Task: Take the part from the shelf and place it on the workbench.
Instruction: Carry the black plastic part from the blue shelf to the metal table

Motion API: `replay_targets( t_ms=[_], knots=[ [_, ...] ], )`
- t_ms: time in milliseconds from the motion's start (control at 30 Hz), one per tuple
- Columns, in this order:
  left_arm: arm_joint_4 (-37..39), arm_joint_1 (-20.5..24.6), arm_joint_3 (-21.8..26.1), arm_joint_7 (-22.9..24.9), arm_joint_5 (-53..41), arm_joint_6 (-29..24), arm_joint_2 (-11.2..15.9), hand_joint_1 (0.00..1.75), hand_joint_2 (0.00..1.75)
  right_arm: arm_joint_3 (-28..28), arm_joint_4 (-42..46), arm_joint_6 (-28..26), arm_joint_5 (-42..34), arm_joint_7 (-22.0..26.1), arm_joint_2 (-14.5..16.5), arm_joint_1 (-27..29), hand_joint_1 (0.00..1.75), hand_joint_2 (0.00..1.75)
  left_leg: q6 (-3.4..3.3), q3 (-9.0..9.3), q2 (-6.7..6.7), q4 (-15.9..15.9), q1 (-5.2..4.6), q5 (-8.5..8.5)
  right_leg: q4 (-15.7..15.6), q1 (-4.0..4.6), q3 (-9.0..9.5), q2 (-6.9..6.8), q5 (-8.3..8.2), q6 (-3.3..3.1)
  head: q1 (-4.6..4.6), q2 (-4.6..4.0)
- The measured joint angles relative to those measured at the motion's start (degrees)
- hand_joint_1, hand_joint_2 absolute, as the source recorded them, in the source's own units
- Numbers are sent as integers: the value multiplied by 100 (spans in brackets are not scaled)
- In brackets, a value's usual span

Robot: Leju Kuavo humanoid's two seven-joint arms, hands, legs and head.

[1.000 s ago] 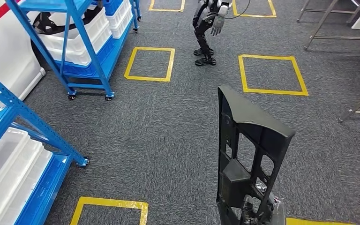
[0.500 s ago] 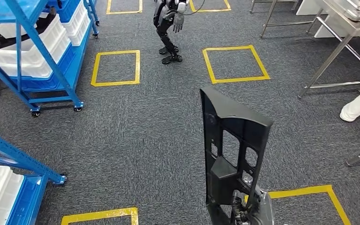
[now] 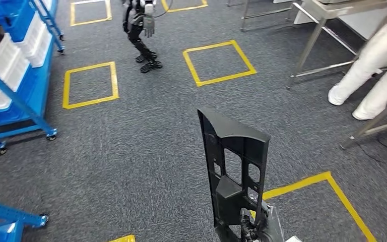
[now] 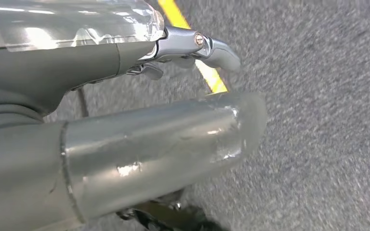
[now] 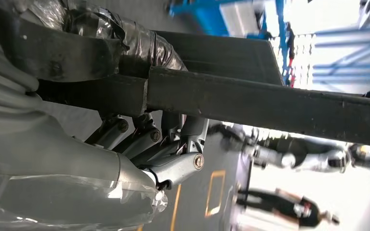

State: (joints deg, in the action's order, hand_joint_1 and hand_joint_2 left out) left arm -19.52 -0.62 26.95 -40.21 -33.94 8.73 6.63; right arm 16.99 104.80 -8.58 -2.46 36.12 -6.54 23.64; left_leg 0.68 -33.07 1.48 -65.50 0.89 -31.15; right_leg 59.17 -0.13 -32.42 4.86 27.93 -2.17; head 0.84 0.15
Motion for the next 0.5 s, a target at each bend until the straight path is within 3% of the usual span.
replay_targets(
  t_ms=[67,100,167,200,267,300,367,400,433,500],
  knots=[
    [24,-58,-50,2,202,24,184,0,0,-107,-3,149,35,62,48,122,175,175,-25,245,248,600,9,212,37,-5,-34,157,4,41,0,0],
    [44,-76,-68,3,265,27,267,0,0,-147,-5,213,49,79,72,177,175,175,-37,284,316,697,5,202,43,-17,-67,229,-7,73,-1,0],
    [74,-86,-102,3,333,31,413,0,0,-219,-8,302,68,100,119,279,175,175,-79,300,216,758,1,215,34,-36,-118,339,-39,151,0,0],
    [82,-85,-120,2,352,33,467,0,0,-253,-9,323,73,109,136,322,175,175,-115,308,143,800,8,240,59,-29,-141,263,-18,180,1,0],
    [99,-100,-140,-2,366,38,531,0,0,-298,-11,331,76,127,148,360,175,175,-191,325,-23,877,25,287,382,-2,-298,-82,206,216,2,0],
    [113,-118,-144,-3,370,38,553,0,0,-316,-13,336,78,131,149,366,175,175,-210,328,-112,886,11,292,703,-2,-454,-276,393,227,2,0],
    [167,-145,-146,-2,402,32,593,0,0,-350,-19,385,87,129,169,374,175,175,-222,319,-292,884,-6,287,1402,-26,-786,-423,693,257,2,0],
    [205,-143,-147,-1,438,30,614,0,0,-374,-27,448,93,125,189,385,175,175,-219,318,-380,883,-10,281,1553,-40,-853,-446,706,270,1,0],
    [250,-131,-146,1,492,39,644,0,0,-405,-38,542,104,121,214,396,175,175,-211,323,-463,883,-11,273,1481,-51,-803,-466,612,278,2,0],
    [333,-110,-134,2,614,96,736,0,0,-488,-56,759,156,114,273,415,175,175,-178,361,-611,882,-11,248,762,-56,-390,-614,259,263,2,0]
  ],
)
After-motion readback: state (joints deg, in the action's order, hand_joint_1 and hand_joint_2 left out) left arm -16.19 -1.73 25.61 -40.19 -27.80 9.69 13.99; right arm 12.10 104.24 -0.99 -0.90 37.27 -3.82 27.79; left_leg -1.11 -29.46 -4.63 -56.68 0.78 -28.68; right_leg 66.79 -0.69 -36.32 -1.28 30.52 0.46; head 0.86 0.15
